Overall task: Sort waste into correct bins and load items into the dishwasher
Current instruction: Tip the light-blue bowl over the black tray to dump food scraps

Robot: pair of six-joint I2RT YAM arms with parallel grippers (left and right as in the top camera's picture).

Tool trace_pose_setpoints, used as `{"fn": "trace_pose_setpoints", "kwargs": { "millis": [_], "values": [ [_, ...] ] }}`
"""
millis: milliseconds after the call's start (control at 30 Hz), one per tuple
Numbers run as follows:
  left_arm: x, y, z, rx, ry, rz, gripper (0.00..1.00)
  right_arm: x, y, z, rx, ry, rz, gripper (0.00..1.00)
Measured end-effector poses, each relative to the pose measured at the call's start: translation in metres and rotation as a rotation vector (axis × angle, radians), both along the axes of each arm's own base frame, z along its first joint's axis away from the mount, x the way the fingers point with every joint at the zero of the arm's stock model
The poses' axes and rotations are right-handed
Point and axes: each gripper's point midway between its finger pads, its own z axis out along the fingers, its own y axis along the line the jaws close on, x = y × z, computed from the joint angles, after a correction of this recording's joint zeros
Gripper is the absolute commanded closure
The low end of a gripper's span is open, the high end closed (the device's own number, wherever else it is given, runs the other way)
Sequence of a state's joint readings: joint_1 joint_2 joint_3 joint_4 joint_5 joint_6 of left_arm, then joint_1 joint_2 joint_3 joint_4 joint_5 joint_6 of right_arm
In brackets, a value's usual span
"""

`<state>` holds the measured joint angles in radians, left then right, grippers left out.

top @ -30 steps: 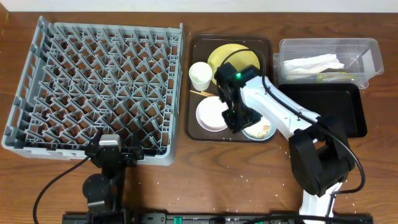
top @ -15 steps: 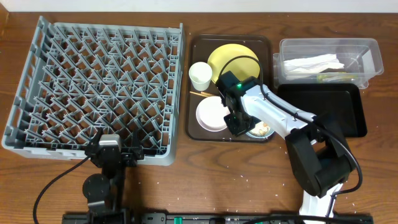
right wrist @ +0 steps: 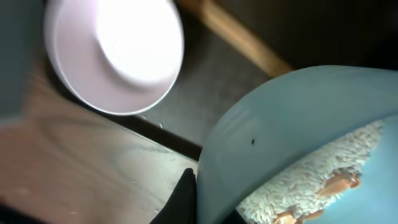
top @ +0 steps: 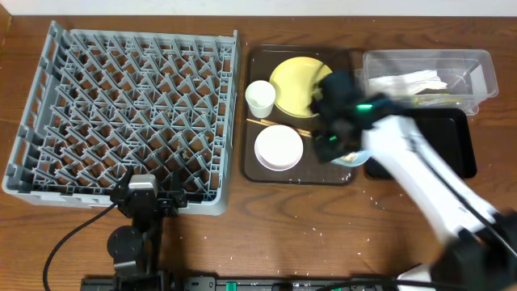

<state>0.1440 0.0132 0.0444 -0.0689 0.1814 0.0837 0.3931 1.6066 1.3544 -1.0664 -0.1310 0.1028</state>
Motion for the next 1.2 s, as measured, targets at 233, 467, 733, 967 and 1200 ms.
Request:
{"fn": "trace_pose_setpoints", "kwargs": {
  "millis": [233,467,733,967,1200],
  "values": [
    [0.0,0.0,0.0,0.0,0.0,0.0,0.08,0.027,-0.06,0.026,0.237,-0.042,-0.151,0.99],
    [0.0,0.0,0.0,0.0,0.0,0.0,0.08,0.034,-0.105,0.005,0.494,-0.076,-0.26,0.99],
    [0.0,0.0,0.0,0.0,0.0,0.0,0.08,0.027,-0.144,-0.006,0.812,-0.183,-0.37,0.99],
    [0.0,0.0,0.0,0.0,0.0,0.0,0.08,0.019,-0.167,0.017,1.05,-0.313,-0.379,0.99],
    [0.0,0.0,0.0,0.0,0.0,0.0,0.08,0.021,-0.187,0.039,1.164,-0.409,-0.365,0.99]
  ]
}}
